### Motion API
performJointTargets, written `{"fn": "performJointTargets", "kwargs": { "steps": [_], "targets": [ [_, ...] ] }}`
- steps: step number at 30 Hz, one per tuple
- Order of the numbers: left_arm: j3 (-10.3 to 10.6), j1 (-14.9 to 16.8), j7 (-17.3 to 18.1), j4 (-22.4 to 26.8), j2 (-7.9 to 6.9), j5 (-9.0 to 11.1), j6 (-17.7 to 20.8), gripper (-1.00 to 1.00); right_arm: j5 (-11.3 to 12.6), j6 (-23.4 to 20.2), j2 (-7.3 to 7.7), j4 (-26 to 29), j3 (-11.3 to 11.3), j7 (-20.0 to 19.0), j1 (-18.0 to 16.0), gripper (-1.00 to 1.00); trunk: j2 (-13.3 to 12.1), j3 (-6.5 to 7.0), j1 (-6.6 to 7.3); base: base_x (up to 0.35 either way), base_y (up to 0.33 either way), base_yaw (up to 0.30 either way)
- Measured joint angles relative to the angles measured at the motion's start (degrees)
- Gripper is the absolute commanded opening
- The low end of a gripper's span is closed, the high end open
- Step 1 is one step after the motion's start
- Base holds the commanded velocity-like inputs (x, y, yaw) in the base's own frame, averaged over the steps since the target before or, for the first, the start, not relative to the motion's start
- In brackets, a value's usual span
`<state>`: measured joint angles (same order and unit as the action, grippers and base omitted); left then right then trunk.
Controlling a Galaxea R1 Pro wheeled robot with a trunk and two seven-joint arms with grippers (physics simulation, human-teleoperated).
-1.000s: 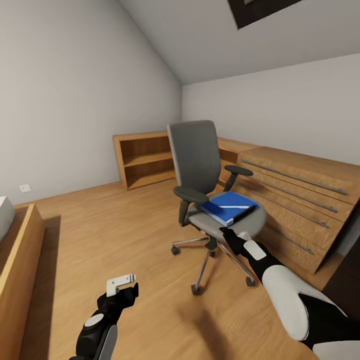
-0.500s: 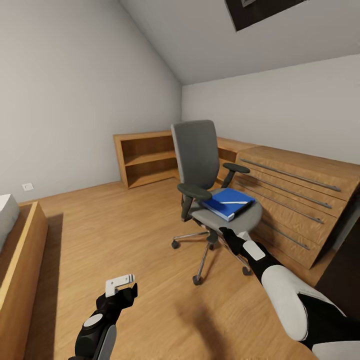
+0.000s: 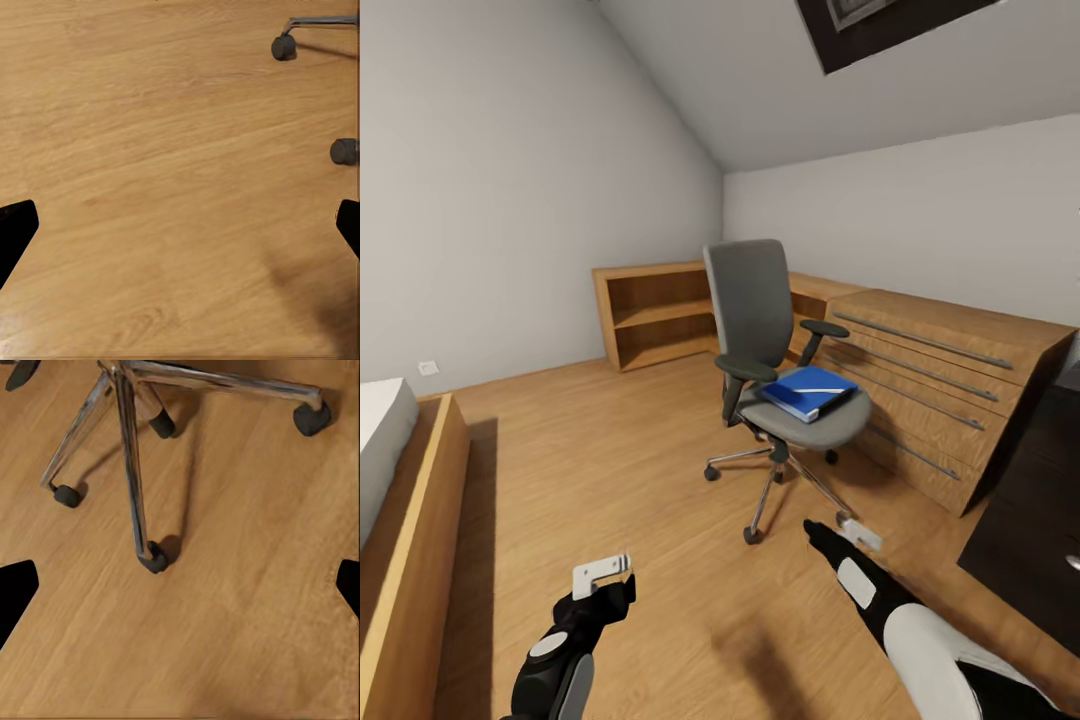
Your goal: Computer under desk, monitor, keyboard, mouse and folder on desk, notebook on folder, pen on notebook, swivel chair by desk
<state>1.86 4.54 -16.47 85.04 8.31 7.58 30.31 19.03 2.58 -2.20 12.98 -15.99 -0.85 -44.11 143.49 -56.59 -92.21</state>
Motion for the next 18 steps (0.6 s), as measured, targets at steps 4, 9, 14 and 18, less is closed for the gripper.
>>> {"fn": "performJointTargets", "kwargs": {
  "steps": [4,9,14,18],
  "targets": [
    [0.0,0.0,0.0,-5.2,-0.03,0.0,-0.2,1.00,-5.8,7.7,-0.06,-0.1,-0.1,0.0,6.9,1.00,-0.1,0.89,0.11,-0.008,0.000,0.000],
    [0.0,0.0,0.1,-18.6,-0.03,-0.2,-5.1,1.00,-12.3,28.1,-0.25,-2.9,-0.1,0.0,16.7,1.00,-0.1,2.00,0.24,-0.001,0.000,0.000],
    [-0.1,0.0,0.3,-31.0,-0.39,-0.2,-18.6,1.00,-14.6,40.8,-0.18,-12.0,-0.1,0.0,19.6,1.00,-0.2,3.11,0.36,0.000,0.000,0.000],
    [-0.1,0.0,0.3,-34.5,-0.91,-0.1,-23.1,1.00,-14.8,42.2,-0.31,-13.3,-0.1,0.0,19.8,1.00,-0.2,4.00,0.47,0.000,0.000,0.000]
  ]
}}
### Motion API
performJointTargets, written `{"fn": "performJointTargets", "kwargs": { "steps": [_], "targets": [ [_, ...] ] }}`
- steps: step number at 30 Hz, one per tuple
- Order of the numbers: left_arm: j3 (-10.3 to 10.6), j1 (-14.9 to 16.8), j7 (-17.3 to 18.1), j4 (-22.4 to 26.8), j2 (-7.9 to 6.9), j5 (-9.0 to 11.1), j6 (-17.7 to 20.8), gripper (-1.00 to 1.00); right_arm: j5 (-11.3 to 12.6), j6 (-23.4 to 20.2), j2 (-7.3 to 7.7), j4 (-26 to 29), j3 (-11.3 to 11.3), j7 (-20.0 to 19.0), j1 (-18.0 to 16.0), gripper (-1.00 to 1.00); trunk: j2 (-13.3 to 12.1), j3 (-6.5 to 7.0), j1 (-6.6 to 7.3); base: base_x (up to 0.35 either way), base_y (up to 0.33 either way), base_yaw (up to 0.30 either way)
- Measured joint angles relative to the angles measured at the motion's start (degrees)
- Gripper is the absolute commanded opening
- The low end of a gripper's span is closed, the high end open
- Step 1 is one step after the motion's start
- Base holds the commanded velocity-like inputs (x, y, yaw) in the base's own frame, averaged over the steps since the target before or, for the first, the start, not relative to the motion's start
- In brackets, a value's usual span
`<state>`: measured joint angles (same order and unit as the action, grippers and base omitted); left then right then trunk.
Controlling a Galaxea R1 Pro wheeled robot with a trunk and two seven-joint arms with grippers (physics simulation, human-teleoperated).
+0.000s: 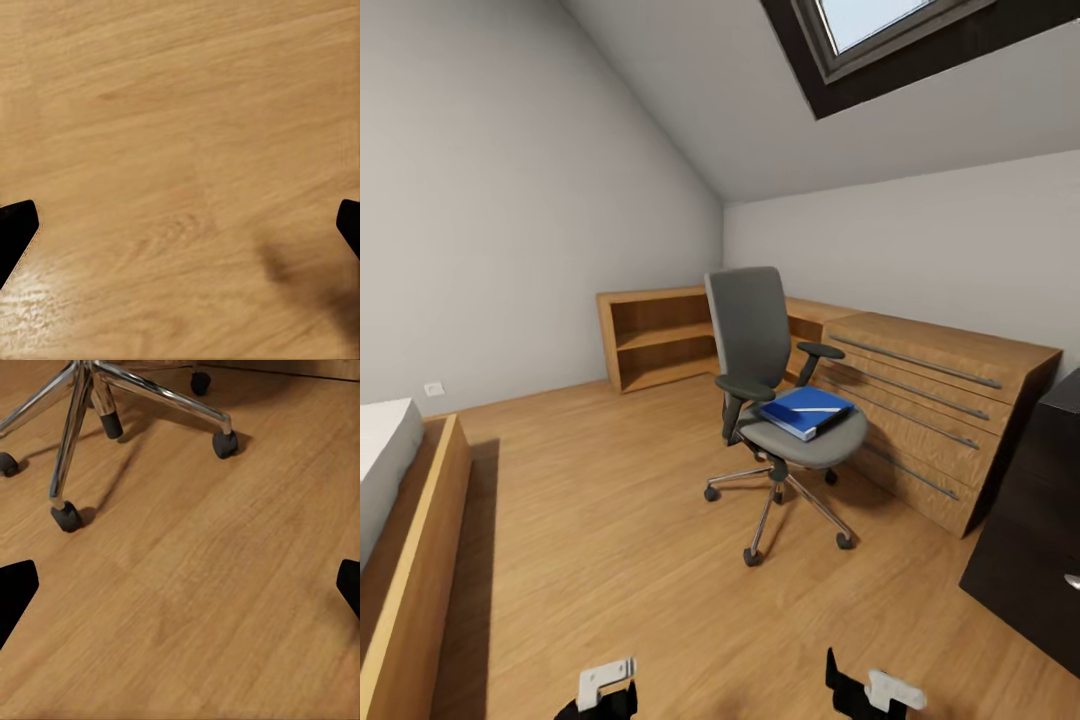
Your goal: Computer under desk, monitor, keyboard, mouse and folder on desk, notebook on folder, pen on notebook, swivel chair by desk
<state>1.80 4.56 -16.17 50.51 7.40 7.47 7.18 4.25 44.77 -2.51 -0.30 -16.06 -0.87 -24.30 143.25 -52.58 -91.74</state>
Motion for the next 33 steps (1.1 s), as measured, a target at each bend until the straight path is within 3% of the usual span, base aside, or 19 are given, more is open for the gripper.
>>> {"fn": "performJointTargets", "kwargs": {
  "steps": [3,4,7,10,11,15,23,33],
  "targets": [
    [0.0,0.0,0.0,-2.9,-0.25,0.0,-3.7,1.00,-0.1,0.4,-0.22,-0.5,0.0,0.0,0.1,1.00,-0.4,0.63,0.26,0.000,0.000,0.000],
    [0.0,0.0,-0.2,-5.2,-0.37,0.0,-6.9,1.00,-0.1,0.6,-0.44,-0.7,0.0,0.1,0.2,1.00,-0.8,0.80,0.48,0.000,0.000,0.000],
    [0.0,0.0,-0.4,-6.5,-0.44,-0.1,-8.2,1.00,-0.1,0.6,-0.41,-0.8,0.0,0.1,0.2,1.00,-2.0,1.34,1.14,0.000,0.000,0.000],
    [0.0,0.0,-0.5,-7.4,-0.44,-0.1,-8.8,1.00,0.0,0.6,-0.33,-0.8,0.0,0.2,0.2,1.00,-3.2,1.88,1.80,0.000,0.000,-0.042],
    [1.6,0.0,-0.7,-11.5,-0.18,-0.7,-9.1,1.00,0.3,0.6,0.48,-0.7,-0.2,0.3,0.2,1.00,-3.6,2.09,2.02,0.000,0.000,-0.154],
    [2.5,0.0,-1.1,-12.6,-0.29,-1.1,-9.1,1.00,0.3,0.5,1.15,-0.8,-0.1,0.3,0.2,1.00,-5.2,2.99,2.90,0.000,0.000,-0.213],
    [2.4,0.0,-2.9,-12.8,-0.26,-1.1,-9.1,1.00,0.2,0.4,0.99,-0.8,-0.1,0.3,0.2,1.00,-8.4,4.44,4.66,0.000,0.000,-0.286],
    [2.6,0.0,-3.2,-17.3,-0.23,-1.1,-9.2,1.00,0.1,0.4,0.69,-0.8,0.0,0.3,0.2,1.00,-12.5,5.83,6.82,-0.109,0.000,-0.269]
  ]
}}
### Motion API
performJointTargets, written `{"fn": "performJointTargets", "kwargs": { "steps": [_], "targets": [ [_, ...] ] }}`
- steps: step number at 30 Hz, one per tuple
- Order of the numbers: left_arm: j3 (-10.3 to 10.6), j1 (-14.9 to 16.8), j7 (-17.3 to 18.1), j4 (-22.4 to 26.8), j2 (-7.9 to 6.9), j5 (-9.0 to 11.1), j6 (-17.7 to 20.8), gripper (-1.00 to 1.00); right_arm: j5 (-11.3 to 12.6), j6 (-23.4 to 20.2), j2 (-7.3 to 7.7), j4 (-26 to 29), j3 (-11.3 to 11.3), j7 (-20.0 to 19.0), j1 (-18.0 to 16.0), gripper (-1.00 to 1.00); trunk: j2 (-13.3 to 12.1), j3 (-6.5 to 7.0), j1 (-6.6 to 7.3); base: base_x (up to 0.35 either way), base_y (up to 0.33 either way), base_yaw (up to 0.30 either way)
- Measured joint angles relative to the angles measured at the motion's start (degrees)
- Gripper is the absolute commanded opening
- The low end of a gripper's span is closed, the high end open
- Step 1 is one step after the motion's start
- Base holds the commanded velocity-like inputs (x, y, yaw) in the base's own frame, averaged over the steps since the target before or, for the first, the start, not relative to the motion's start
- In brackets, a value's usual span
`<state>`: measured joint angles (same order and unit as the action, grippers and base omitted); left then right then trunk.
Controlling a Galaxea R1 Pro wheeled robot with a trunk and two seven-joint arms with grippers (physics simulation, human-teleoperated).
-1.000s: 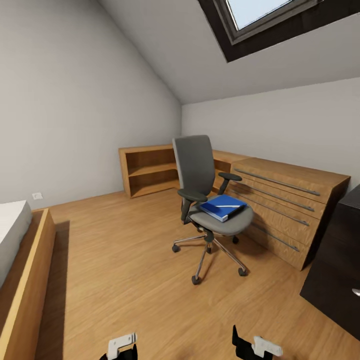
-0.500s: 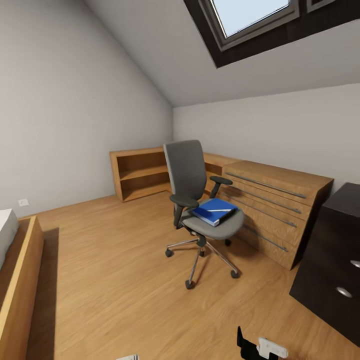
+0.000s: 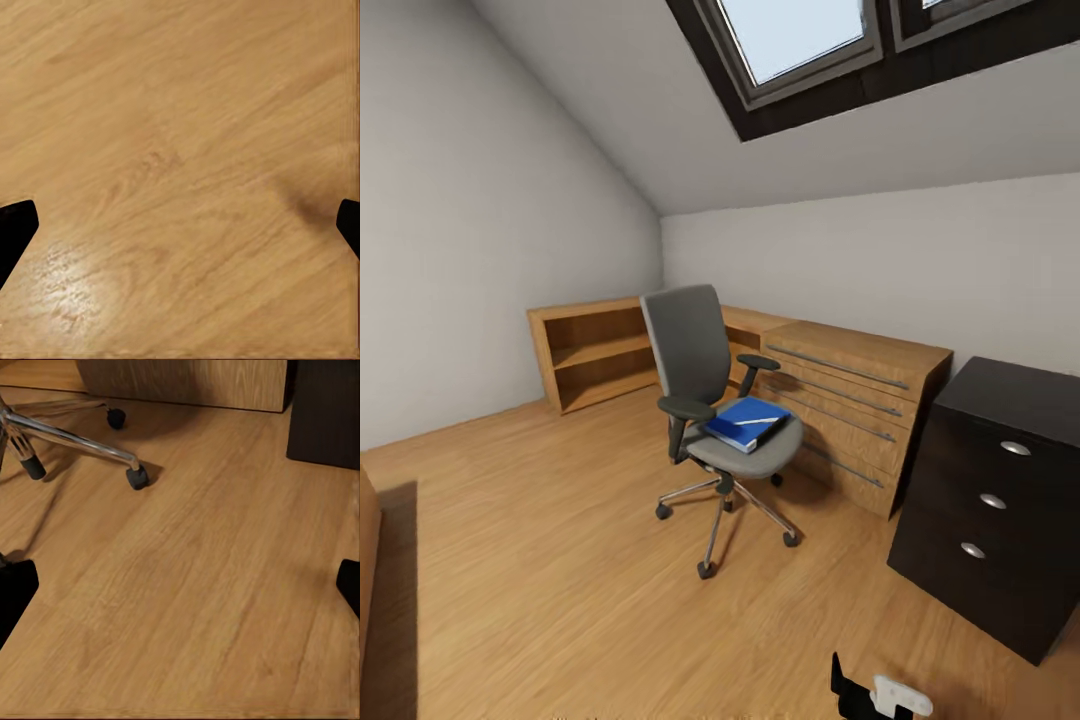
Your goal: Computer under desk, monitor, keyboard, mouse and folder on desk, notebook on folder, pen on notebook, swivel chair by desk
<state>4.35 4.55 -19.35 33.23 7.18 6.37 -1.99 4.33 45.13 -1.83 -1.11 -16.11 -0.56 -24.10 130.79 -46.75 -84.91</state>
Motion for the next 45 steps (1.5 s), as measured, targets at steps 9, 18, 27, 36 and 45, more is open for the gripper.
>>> {"fn": "performJointTargets", "kwargs": {
  "steps": [9,18,27,36,45],
  "targets": [
    [-0.1,0.0,0.0,-0.2,-0.03,0.0,-0.3,1.00,-0.2,-0.5,-0.14,0.0,0.1,0.0,0.0,1.00,-3.6,1.15,1.98,-0.293,0.000,-0.255],
    [-0.1,0.0,0.5,-3.5,0.53,0.2,-5.3,1.00,-0.2,-2.0,-0.18,0.0,0.1,-0.1,0.0,1.00,-7.2,2.38,3.99,-0.020,0.000,-0.261],
    [0.0,0.1,0.7,-5.2,0.47,0.1,-5.3,1.00,-0.2,-2.1,-0.20,0.0,0.1,-0.1,0.0,1.00,-10.8,3.73,5.96,0.000,0.000,-0.271],
    [-0.1,0.1,1.9,-6.3,-0.54,0.1,-5.6,1.00,-0.3,-2.1,-0.40,0.0,0.1,-0.1,0.0,1.00,-14.4,5.11,7.94,0.000,0.000,-0.274],
    [-0.4,0.1,2.2,-7.4,-4.84,3.3,-6.3,1.00,-0.3,-4.0,-0.26,0.0,0.2,-0.1,0.0,1.00,-18.0,6.49,9.92,0.000,0.000,-0.275]
  ]
}}
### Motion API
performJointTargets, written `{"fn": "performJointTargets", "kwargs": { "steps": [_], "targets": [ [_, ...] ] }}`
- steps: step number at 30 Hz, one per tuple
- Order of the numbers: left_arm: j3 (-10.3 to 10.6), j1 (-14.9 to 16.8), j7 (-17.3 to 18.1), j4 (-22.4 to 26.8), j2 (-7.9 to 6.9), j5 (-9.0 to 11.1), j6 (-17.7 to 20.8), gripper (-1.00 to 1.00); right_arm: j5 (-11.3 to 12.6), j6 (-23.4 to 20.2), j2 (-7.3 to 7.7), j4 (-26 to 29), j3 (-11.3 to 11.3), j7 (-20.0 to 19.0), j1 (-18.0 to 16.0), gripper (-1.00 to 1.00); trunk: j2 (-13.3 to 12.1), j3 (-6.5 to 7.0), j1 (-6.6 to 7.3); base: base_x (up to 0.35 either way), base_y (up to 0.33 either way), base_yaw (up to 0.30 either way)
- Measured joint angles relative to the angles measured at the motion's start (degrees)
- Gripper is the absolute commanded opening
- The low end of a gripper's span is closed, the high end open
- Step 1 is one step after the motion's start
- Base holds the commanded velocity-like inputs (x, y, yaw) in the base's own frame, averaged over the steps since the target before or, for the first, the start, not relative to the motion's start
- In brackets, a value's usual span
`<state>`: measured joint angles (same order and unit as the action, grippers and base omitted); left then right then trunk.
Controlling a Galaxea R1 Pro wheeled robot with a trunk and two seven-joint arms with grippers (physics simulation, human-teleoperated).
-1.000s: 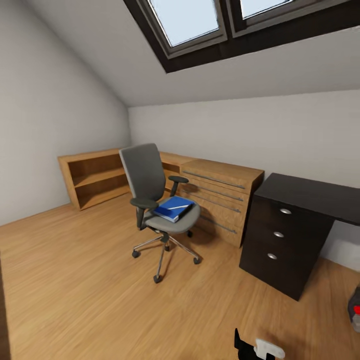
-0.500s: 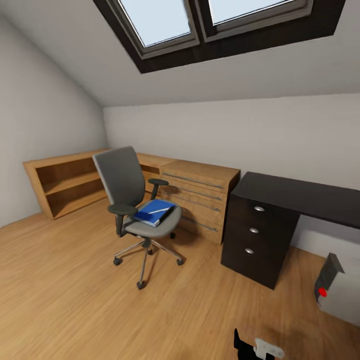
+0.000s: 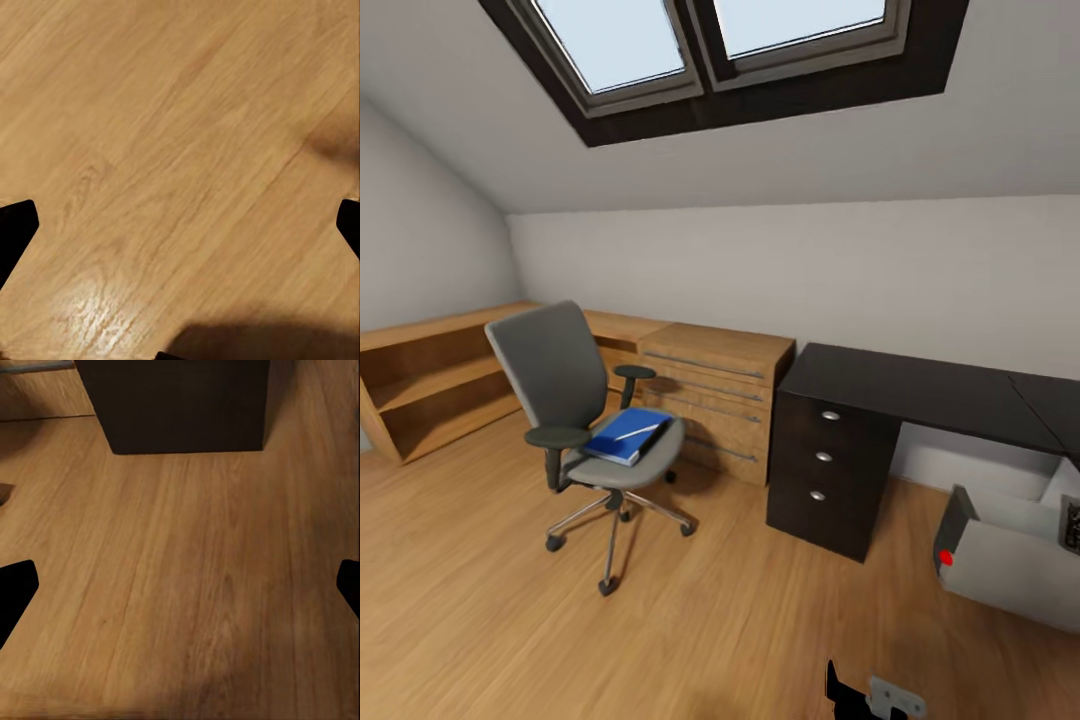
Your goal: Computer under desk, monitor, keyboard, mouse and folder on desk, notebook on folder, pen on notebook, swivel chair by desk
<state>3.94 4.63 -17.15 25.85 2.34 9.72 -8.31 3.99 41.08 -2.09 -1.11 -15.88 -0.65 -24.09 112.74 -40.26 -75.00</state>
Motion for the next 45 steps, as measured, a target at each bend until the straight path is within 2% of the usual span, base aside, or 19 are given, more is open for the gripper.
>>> {"fn": "performJointTargets", "kwargs": {
  "steps": [5,10,15,26,38,40,45],
  "targets": [
    [0.1,0.0,0.0,-3.9,-0.20,0.8,-1.2,1.00,0.0,-0.4,-0.01,0.0,0.0,0.0,0.0,1.00,-2.0,0.76,1.10,0.000,0.000,-0.275],
    [0.2,0.0,0.0,-6.2,-0.19,1.0,-4.9,1.00,-0.1,-0.6,0.13,0.0,0.0,0.0,0.0,1.00,-4.0,1.54,2.20,0.000,0.000,-0.275],
    [0.2,0.0,0.0,-6.6,-0.18,1.0,-6.1,1.00,-0.1,-0.6,0.15,0.0,0.0,0.0,0.0,1.00,-6.0,2.32,3.30,0.000,0.000,-0.274],
    [0.2,0.0,0.0,-6.7,-0.11,1.0,-6.4,1.00,-0.1,-0.6,0.10,0.0,0.0,-0.1,0.0,1.00,-10.4,4.05,5.71,0.000,0.000,-0.229],
    [0.1,0.0,-0.1,-6.6,-0.07,1.0,-6.5,1.00,-0.1,-0.6,-0.23,0.0,0.0,-0.1,0.0,1.00,-15.2,6.17,8.35,0.000,0.000,-0.036],
    [0.1,0.0,-0.1,-6.6,-0.09,1.0,-6.5,1.00,-0.1,-0.6,-0.25,0.0,0.0,-0.1,0.0,1.00,-15.3,6.17,8.36,0.000,0.000,0.000],
    [0.2,0.0,0.0,-6.6,-0.03,1.0,-11.1,1.00,-0.1,-0.6,-0.28,0.0,0.0,-0.1,0.0,1.00,-15.3,6.17,8.36,0.000,0.000,0.000]
  ]
}}
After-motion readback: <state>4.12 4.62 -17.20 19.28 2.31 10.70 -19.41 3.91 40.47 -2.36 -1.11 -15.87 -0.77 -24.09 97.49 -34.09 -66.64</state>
